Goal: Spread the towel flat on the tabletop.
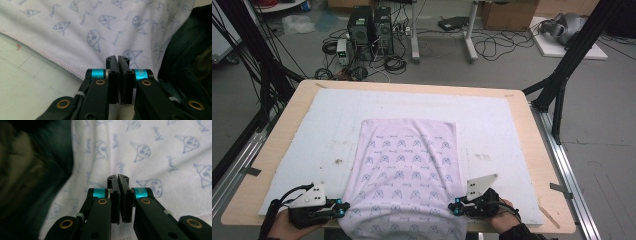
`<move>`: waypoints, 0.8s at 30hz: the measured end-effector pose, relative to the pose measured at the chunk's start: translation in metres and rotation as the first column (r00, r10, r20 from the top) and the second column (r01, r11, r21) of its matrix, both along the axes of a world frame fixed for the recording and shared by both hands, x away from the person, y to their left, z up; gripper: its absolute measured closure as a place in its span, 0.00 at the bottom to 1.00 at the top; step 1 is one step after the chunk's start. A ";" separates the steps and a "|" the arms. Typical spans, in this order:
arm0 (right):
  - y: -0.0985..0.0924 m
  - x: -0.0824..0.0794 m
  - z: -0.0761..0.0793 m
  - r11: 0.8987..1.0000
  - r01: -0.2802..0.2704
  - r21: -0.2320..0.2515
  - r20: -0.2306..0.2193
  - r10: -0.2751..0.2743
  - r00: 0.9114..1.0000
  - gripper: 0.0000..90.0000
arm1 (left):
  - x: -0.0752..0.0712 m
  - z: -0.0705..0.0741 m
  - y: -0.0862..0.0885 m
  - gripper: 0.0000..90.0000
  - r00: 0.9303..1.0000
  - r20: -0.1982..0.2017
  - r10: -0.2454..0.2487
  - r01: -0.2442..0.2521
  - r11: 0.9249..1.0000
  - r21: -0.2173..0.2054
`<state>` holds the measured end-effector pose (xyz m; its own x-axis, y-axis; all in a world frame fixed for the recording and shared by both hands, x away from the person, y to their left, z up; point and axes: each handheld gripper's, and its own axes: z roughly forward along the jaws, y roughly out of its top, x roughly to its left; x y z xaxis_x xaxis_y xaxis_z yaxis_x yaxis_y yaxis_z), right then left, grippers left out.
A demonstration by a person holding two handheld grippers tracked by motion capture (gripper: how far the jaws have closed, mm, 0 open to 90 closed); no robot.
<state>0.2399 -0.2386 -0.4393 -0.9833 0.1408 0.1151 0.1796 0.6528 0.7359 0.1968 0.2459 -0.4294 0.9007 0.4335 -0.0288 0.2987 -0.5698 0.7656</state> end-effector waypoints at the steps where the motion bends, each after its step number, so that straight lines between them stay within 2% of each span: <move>1: -0.002 0.000 0.001 1.000 0.005 0.010 0.006 -0.005 1.000 0.97 | 0.002 0.000 0.001 0.76 1.000 0.000 0.023 -0.023 1.000 0.006; 2: -0.003 0.002 0.002 1.000 0.019 0.020 -0.001 -0.019 1.000 0.93 | 0.005 0.000 0.002 0.67 0.999 -0.008 0.037 -0.037 0.999 0.000; 3: -0.004 0.005 0.003 0.998 0.046 0.032 -0.003 -0.046 0.999 0.85 | 0.009 -0.001 0.002 0.67 0.999 -0.004 0.048 -0.048 0.999 0.000; 4: -0.005 0.008 0.004 0.996 0.075 0.048 -0.003 -0.075 0.997 0.83 | 0.013 -0.001 0.002 0.67 0.998 -0.009 0.056 -0.056 0.998 -0.009; 5: -0.006 0.011 0.006 0.995 0.081 0.062 -0.007 -0.081 0.997 0.82 | 0.018 0.000 0.001 0.66 0.998 -0.006 0.063 -0.063 0.998 -0.015; 6: -0.006 0.013 0.007 0.992 0.104 0.067 0.008 -0.105 0.994 0.77 | 0.022 0.000 0.000 0.65 0.997 -0.001 0.072 -0.072 0.997 -0.018; 8: -0.008 0.020 0.009 0.986 0.150 0.074 0.010 -0.151 0.988 0.74 | 0.030 0.002 -0.004 0.64 0.996 0.010 0.088 -0.087 0.996 -0.032; 10: -0.010 0.028 0.011 0.976 0.201 0.080 0.034 -0.204 0.978 0.69 | 0.039 0.004 -0.008 0.60 0.995 0.013 0.102 -0.101 0.994 -0.039; 12: -0.012 0.036 0.013 0.967 0.239 0.090 0.036 -0.243 0.969 0.64 | 0.048 0.006 -0.011 0.59 0.994 0.015 0.109 -0.108 0.993 -0.052; 14: -0.013 0.044 0.015 0.959 0.262 0.104 0.028 -0.266 0.963 0.63 | 0.057 0.007 -0.014 0.57 0.992 0.021 0.126 -0.125 0.990 -0.058; 15: -0.013 0.047 0.016 0.956 0.273 0.105 0.038 -0.278 0.960 0.60 | 0.061 0.008 -0.015 0.57 0.991 0.020 0.131 -0.130 0.990 -0.064; 18: -0.011 0.054 0.019 0.949 0.290 0.121 0.036 -0.296 0.955 0.56 | 0.071 0.009 -0.018 0.55 0.987 0.028 0.156 -0.154 0.985 -0.072; 19: -0.010 0.056 0.020 0.948 0.294 0.125 0.046 -0.301 0.952 0.54 | 0.074 0.009 -0.019 0.54 0.986 0.026 0.162 -0.160 0.984 -0.075; 24: -0.007 0.064 0.021 0.937 0.321 0.140 0.041 -0.329 0.943 0.47 | 0.081 0.013 -0.016 0.50 0.981 0.031 0.189 -0.185 0.977 -0.110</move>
